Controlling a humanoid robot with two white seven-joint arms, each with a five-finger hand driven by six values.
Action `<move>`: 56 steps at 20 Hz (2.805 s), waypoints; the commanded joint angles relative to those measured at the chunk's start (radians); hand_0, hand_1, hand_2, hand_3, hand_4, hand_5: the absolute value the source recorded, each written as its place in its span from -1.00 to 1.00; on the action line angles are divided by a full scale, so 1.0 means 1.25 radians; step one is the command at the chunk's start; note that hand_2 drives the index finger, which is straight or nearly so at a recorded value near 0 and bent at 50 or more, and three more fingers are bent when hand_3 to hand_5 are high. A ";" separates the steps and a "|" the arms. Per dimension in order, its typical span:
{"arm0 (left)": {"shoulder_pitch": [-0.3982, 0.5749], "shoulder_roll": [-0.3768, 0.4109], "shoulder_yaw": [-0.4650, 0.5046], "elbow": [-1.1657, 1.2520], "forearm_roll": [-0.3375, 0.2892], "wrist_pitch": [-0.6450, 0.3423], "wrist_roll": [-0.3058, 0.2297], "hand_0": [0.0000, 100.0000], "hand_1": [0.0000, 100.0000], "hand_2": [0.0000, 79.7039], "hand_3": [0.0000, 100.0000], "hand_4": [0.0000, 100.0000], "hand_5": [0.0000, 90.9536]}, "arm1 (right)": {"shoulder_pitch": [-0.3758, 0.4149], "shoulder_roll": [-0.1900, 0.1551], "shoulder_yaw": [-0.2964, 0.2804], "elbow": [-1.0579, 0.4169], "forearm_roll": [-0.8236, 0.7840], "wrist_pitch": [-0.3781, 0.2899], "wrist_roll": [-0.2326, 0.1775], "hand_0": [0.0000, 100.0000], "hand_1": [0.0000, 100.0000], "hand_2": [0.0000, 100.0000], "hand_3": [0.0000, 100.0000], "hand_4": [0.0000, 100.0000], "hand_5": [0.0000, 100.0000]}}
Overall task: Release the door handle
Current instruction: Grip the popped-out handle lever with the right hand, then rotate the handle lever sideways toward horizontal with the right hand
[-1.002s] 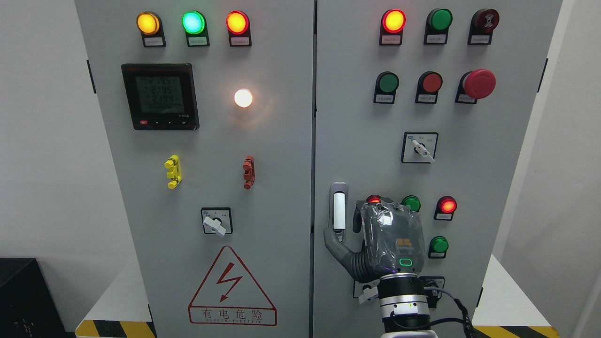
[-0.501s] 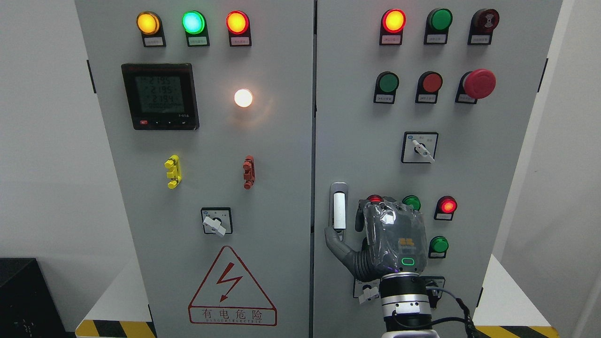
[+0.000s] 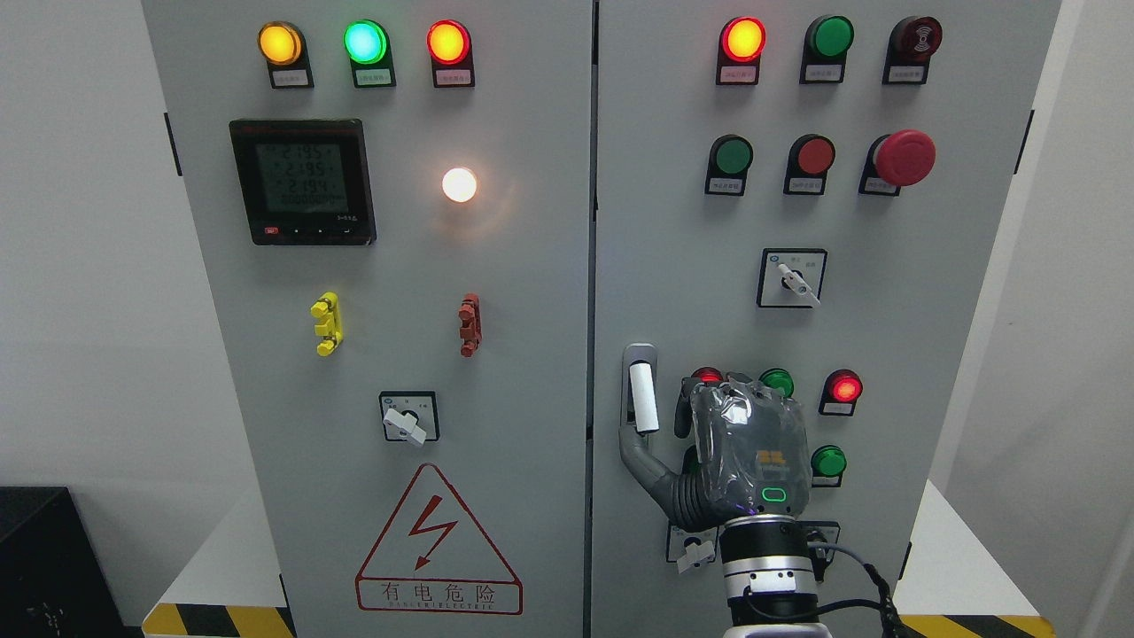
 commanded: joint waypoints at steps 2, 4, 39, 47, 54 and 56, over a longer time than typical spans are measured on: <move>0.000 0.000 0.000 0.000 0.000 0.000 -0.001 -1.00 -1.00 -0.89 -0.81 -1.00 -1.00 | 0.002 0.002 -0.010 0.000 -0.001 0.001 0.000 -0.33 -0.10 0.50 0.89 0.49 0.37; 0.000 0.000 0.000 0.000 0.000 -0.001 -0.001 -1.00 -1.00 -0.89 -0.81 -1.00 -1.00 | 0.003 0.002 -0.011 -0.001 -0.001 0.001 0.000 -0.32 -0.09 0.50 0.89 0.49 0.37; 0.000 0.000 0.000 0.000 0.000 0.000 -0.001 -1.00 -1.00 -0.89 -0.80 -1.00 -1.00 | 0.011 0.003 -0.032 -0.022 -0.001 0.002 -0.004 -0.28 -0.05 0.50 0.89 0.50 0.39; 0.000 0.000 0.000 0.000 0.000 -0.001 -0.001 -1.00 -1.00 -0.89 -0.81 -1.00 -1.00 | 0.009 0.003 -0.045 -0.022 -0.002 0.001 -0.005 -0.28 -0.05 0.50 0.88 0.50 0.40; 0.000 0.000 0.000 0.000 0.000 -0.001 -0.001 -1.00 -1.00 -0.89 -0.80 -1.00 -1.00 | 0.007 0.003 -0.046 -0.022 -0.002 0.001 -0.005 -0.28 -0.06 0.49 0.88 0.50 0.40; 0.000 0.000 0.000 0.000 0.000 0.000 -0.001 -1.00 -1.00 -0.89 -0.80 -1.00 -1.00 | 0.006 0.003 -0.049 -0.022 -0.005 0.001 -0.005 -0.28 -0.06 0.49 0.88 0.50 0.40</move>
